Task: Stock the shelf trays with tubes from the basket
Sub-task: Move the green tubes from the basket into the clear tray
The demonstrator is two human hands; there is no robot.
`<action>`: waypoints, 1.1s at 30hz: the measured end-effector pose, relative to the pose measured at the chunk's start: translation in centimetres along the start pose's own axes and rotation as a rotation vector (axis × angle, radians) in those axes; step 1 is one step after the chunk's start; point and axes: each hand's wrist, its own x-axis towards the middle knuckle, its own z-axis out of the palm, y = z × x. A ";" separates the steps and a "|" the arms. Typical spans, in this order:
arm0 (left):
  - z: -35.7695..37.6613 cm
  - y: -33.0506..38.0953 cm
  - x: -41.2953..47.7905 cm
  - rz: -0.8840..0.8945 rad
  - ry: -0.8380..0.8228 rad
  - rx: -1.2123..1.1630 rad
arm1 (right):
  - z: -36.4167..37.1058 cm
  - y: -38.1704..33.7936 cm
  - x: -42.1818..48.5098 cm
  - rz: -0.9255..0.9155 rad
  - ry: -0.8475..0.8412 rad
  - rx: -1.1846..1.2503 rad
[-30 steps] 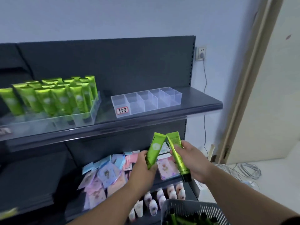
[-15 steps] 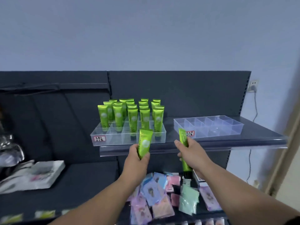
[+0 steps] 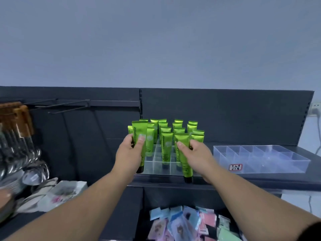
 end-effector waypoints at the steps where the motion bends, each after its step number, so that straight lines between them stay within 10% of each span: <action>1: -0.2 0.2 0.7 0.019 0.012 -0.006 | 0.0 -0.3 0.6 -0.026 -0.002 -0.030; 16: -4.5 -1.3 9.0 0.115 0.044 0.050 | 4.6 -4.5 7.5 -0.231 -0.059 -0.003; 33: -6.7 -7.5 14.5 0.018 -0.473 0.020 | 10.7 -5.8 10.2 -0.110 -0.153 -0.363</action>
